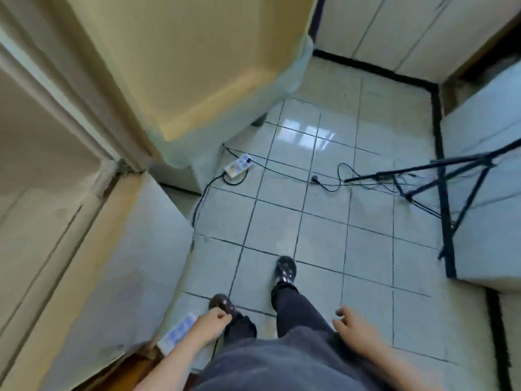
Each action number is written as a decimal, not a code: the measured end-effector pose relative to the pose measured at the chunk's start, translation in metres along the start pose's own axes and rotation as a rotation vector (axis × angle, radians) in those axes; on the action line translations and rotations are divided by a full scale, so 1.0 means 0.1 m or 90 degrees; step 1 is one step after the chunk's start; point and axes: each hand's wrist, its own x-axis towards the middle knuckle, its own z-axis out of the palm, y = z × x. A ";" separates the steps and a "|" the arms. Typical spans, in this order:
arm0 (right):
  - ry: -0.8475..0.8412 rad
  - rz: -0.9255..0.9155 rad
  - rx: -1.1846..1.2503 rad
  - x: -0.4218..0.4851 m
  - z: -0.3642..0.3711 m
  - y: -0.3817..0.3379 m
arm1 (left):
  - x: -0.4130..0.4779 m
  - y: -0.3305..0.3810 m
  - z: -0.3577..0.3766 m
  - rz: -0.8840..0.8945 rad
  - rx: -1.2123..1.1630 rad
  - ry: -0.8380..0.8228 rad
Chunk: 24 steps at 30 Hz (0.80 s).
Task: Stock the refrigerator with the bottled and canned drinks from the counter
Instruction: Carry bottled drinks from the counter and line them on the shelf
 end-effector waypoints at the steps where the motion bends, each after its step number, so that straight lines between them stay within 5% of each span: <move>1: 0.001 0.031 0.023 -0.05 0.04 0.19 | -0.01 0.06 0.04 0.009 0.065 -0.010; 12: -0.036 0.096 0.199 -0.26 0.14 1.76 | -0.05 1.05 0.70 0.043 0.164 0.098; 24: 0.007 0.212 0.293 -0.22 -0.54 4.49 | -0.23 3.12 3.54 0.185 0.430 -0.058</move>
